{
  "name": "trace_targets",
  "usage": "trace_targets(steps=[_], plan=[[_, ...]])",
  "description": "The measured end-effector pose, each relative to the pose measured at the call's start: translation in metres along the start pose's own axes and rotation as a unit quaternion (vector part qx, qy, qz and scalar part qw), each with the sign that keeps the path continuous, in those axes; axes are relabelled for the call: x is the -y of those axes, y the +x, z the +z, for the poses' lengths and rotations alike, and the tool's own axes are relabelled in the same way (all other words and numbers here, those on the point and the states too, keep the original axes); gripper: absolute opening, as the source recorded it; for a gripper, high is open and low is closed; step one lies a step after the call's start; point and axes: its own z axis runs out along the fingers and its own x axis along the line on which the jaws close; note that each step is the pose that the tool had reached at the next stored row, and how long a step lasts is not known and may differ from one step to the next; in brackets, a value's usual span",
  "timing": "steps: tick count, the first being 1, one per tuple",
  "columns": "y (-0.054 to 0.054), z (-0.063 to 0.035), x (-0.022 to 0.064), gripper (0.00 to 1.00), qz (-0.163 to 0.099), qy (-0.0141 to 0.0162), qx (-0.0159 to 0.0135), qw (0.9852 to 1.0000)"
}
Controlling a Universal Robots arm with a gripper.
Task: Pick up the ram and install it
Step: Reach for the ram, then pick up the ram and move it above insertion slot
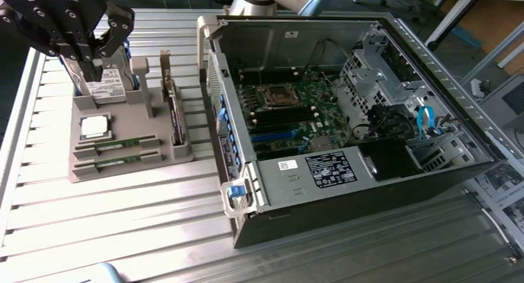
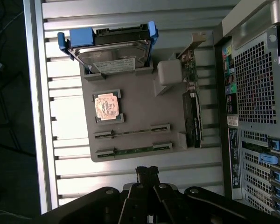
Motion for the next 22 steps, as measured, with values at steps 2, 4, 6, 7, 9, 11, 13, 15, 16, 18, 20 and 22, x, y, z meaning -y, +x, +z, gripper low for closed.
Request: trace_targets(steps=[2,4,6,7,9,11,13,15,16,18,20,22], plan=[[0.0000,0.0000,0.0000,0.11,0.000,0.0000,0.0000,1.0000],[0.0000,0.0000,0.0000,0.11,0.000,0.0000,0.0000,1.0000],[0.0000,0.0000,0.0000,0.11,0.000,0.0000,0.0000,1.0000],[0.0000,0.0000,0.0000,0.11,-0.002,0.0000,-0.0001,1.0000],[0.0000,0.0000,0.0000,0.11,-0.006,-0.0001,-0.0003,1.0000],[0.0000,0.0000,0.0000,0.11,-0.014,-0.0004,-0.0006,0.9999],[0.0000,0.0000,0.0000,0.11,-0.020,-0.0005,-0.0009,0.9998],[0.0000,0.0000,0.0000,0.11,-0.027,-0.0007,-0.0012,0.9996],[0.0000,0.0000,0.0000,0.11,-0.030,-0.0007,-0.0013,0.9995],[0.0001,0.0000,0.0000,0.11,-0.036,-0.0009,-0.0016,0.9994],[0.0001,0.0000,0.0000,0.11,-0.042,-0.0010,-0.0019,0.9991],[0.0001,0.0001,0.0000,0.11,-0.049,-0.0009,-0.0021,0.9988]])
